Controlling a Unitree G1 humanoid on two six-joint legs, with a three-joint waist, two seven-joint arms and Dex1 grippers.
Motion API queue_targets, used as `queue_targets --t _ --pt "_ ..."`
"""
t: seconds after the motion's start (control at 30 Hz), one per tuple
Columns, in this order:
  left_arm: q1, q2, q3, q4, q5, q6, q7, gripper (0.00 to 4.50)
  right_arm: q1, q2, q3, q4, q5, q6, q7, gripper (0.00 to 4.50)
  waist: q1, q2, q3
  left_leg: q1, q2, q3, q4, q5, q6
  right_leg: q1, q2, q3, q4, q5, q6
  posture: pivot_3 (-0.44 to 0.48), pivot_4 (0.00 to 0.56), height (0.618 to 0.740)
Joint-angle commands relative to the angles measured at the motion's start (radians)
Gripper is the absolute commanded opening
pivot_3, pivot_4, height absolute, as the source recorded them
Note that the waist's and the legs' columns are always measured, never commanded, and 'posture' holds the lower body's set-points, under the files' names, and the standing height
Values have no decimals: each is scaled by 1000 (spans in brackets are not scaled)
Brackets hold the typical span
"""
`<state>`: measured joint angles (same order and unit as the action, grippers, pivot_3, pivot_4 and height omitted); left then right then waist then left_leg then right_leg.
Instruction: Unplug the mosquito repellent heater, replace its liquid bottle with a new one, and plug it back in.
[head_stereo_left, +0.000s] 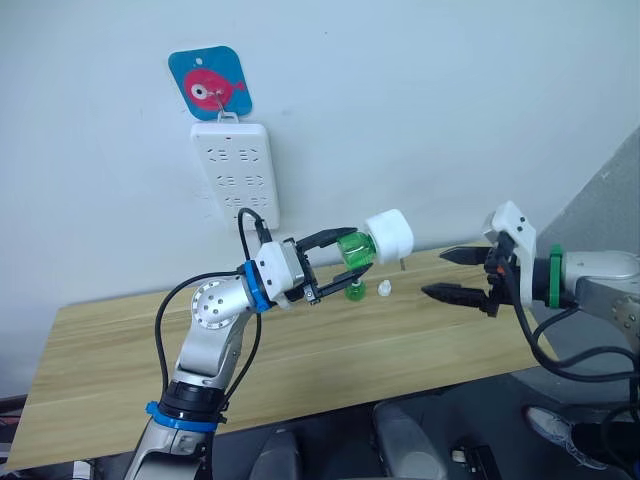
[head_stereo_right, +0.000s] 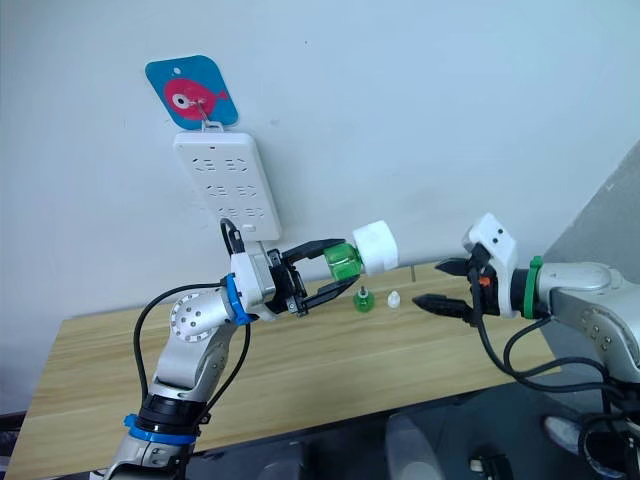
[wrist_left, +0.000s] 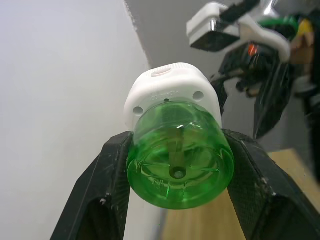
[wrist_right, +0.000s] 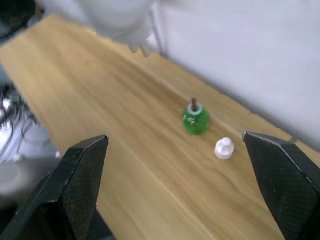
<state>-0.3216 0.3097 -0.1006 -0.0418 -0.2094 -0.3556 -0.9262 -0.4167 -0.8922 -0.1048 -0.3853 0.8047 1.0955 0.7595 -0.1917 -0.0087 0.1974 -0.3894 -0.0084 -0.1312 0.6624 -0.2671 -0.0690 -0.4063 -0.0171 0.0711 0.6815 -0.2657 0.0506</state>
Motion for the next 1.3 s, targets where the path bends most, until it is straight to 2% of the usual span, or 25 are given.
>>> queue_targets --t 0.03,0.2,0.3,0.43,0.53,0.6,0.73,0.87,0.9,1.0,1.1,1.2,1.3 --pt "-19 0 13 40 85 -164 68 2277 -45 43 -113 -7 152 152 -69 4500 -1 0 0 0 0 0 0 0 1 0 0 0 0 0 0 -251 133 740" --pt "-25 14 8 122 176 -318 142 2277 -106 143 -250 -7 389 328 -237 4500 -2 1 -2 0 0 0 0 -1 1 0 0 0 0 0 0 -253 134 740" --pt "-23 26 -9 139 192 -375 157 2277 -138 218 -294 19 517 351 -433 4500 -3 1 -3 -1 0 0 0 -1 1 0 0 0 0 0 0 -253 135 740" --pt "-22 40 -26 159 194 -413 170 2277 -125 250 -256 55 794 254 -760 4500 -3 2 -5 -1 0 0 0 -1 1 0 0 0 0 0 0 -254 135 740" --pt "-26 47 -34 162 177 -403 172 2277 -134 242 -218 10 844 181 -858 4500 -5 3 -5 -1 0 0 0 -1 1 0 0 0 0 0 0 -254 135 740" --pt "-28 49 -49 153 122 -360 144 2277 -154 210 -187 -52 791 165 -804 4500 -5 3 -6 -1 0 0 0 -1 1 0 0 0 0 0 0 -254 135 740" --pt "-24 46 -56 92 -17 -144 105 2277 -138 159 -155 -102 719 119 -700 4500 -4 3 -7 -1 0 -1 0 -1 1 0 0 -1 0 0 1 -251 142 740" --pt "-59 67 -47 95 29 -228 91 2277 -120 122 -149 -91 695 93 -644 4500 -3 3 -6 -1 0 -1 0 -1 1 0 1 -1 0 0 1 -251 142 740" --pt "-59 59 -40 94 24 -203 110 2277 -117 115 -149 -87 692 88 -629 4500 -3 3 -7 -1 0 -1 0 -1 1 0 1 -1 0 0 1 -251 142 740" --pt "-42 27 -32 16 -132 112 163 2277 -106 84 -145 -79 646 71 -576 4500 -3 3 -7 -1 0 -1 0 -1 1 0 1 0 0 0 1 -247 145 740" --pt "-47 46 -19 -91 -365 554 219 2277 -97 40 -137 -77 558 42 -479 4500 -3 3 -7 -1 0 -2 0 -1 2 0 1 -1 0 -1 1 -241 145 740" --pt "-91 97 45 -116 -594 902 240 2277 -93 -5 -119 -77 454 -10 -359 4500 -3 3 -7 -1 1 -2 0 -1 2 0 1 -1 0 -1 2 -240 142 740" --pt "-157 170 120 -79 -831 1216 229 2277 -72 -63 -55 -116 253 -153 -205 4500 -3 3 -6 0 1 -2 0 -1 2 0 3 -1 0 -3 5 -243 146 740"
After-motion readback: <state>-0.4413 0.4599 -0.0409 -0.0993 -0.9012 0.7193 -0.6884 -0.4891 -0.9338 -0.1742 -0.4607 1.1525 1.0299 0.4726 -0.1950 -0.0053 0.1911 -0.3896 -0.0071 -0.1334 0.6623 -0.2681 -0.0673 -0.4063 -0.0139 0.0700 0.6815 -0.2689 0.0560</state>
